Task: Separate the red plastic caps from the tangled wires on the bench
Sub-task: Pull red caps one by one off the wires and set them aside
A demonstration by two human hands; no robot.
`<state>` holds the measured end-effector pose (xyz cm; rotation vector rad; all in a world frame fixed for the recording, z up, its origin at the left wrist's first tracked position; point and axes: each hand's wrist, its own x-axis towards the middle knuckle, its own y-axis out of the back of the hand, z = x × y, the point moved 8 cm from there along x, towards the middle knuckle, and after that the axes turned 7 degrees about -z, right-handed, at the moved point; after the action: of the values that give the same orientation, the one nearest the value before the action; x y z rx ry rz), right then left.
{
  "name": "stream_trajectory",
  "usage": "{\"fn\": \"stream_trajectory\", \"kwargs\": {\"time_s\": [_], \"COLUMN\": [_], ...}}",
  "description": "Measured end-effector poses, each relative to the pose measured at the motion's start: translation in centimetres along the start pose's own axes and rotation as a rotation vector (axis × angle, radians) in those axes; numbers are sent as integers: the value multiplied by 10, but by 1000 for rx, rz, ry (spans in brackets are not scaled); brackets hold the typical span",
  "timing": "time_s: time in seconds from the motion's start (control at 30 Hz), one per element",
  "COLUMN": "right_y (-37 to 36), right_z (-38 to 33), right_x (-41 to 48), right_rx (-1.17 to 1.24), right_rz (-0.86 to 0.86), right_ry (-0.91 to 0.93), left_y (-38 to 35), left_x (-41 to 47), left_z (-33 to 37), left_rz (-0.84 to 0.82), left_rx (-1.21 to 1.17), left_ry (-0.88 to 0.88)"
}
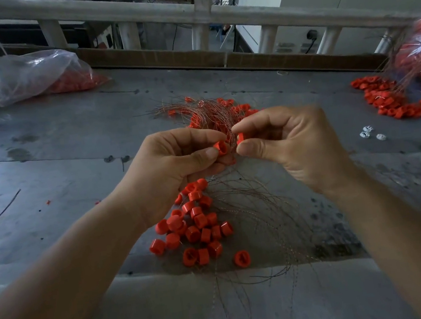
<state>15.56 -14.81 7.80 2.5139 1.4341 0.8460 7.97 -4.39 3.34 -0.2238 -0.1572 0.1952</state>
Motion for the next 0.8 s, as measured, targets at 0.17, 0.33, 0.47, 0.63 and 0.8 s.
{"fn": "stream_trajectory", "kwargs": {"time_s": [0.17, 0.33, 0.47, 0.63, 0.8], "right_y": [-6, -8, -10, -11, -12], "right_z": [2, 1, -3, -1, 4], "right_x": [-1, -1, -2, -2, -2], "right_rx": [0, -8, -25, -6, -2], "right_rz": [-6, -11, 2, 1, -8], "right_ry": [-8, 13, 55, 44, 7], "left_y": [-2, -2, -2, -1, 2], "left_x": [0, 0, 0, -1, -1], "left_z": [2, 2, 3, 3, 3], "left_rz": [-15, -6, 11, 13, 39], "left_rx": [32, 16, 19, 32, 36], "left_ry": [-9, -7, -11, -6, -1]}}
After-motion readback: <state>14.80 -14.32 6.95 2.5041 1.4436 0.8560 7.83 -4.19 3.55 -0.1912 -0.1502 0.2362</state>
